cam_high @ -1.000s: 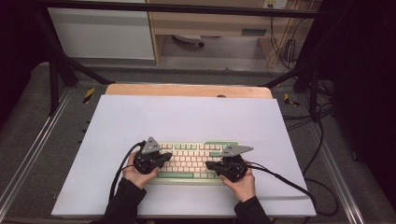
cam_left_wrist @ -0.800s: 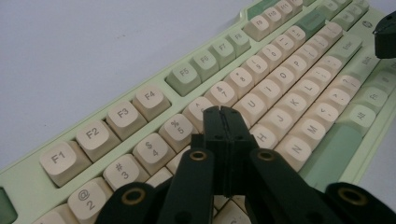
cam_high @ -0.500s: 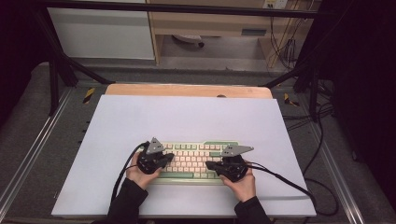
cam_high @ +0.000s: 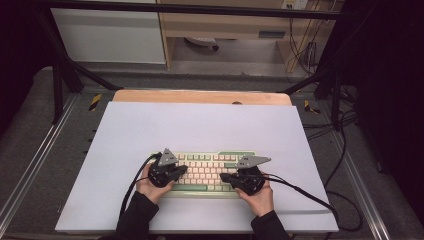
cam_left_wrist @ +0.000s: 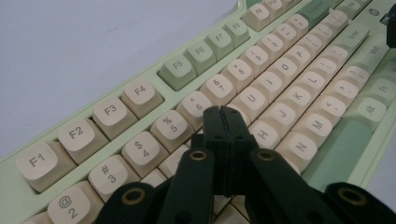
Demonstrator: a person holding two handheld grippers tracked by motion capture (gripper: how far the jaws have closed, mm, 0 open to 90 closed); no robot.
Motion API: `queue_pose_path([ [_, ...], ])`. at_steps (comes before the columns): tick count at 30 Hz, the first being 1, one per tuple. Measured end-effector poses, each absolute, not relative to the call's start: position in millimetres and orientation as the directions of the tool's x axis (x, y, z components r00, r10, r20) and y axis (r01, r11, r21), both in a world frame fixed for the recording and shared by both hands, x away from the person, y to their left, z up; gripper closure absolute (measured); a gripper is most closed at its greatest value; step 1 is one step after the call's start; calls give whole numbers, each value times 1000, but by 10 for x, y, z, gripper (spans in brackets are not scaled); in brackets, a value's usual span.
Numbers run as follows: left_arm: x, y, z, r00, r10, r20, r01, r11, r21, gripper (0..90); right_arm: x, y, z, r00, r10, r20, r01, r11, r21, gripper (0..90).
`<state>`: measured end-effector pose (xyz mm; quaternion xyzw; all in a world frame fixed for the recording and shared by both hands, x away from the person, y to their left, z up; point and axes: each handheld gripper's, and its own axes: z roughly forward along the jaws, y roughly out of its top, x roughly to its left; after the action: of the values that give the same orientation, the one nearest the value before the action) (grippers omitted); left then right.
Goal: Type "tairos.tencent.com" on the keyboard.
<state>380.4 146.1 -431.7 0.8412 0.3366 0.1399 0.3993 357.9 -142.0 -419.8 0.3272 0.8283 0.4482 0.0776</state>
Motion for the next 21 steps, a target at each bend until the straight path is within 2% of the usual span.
queue_pose_path([
  [21, 3641, 1685, -4108, 744, 668, -36, 426, -431, 796, 899, 3572, -1443, -4143, -772, 613, 167, 468, 372, 802, 900],
])
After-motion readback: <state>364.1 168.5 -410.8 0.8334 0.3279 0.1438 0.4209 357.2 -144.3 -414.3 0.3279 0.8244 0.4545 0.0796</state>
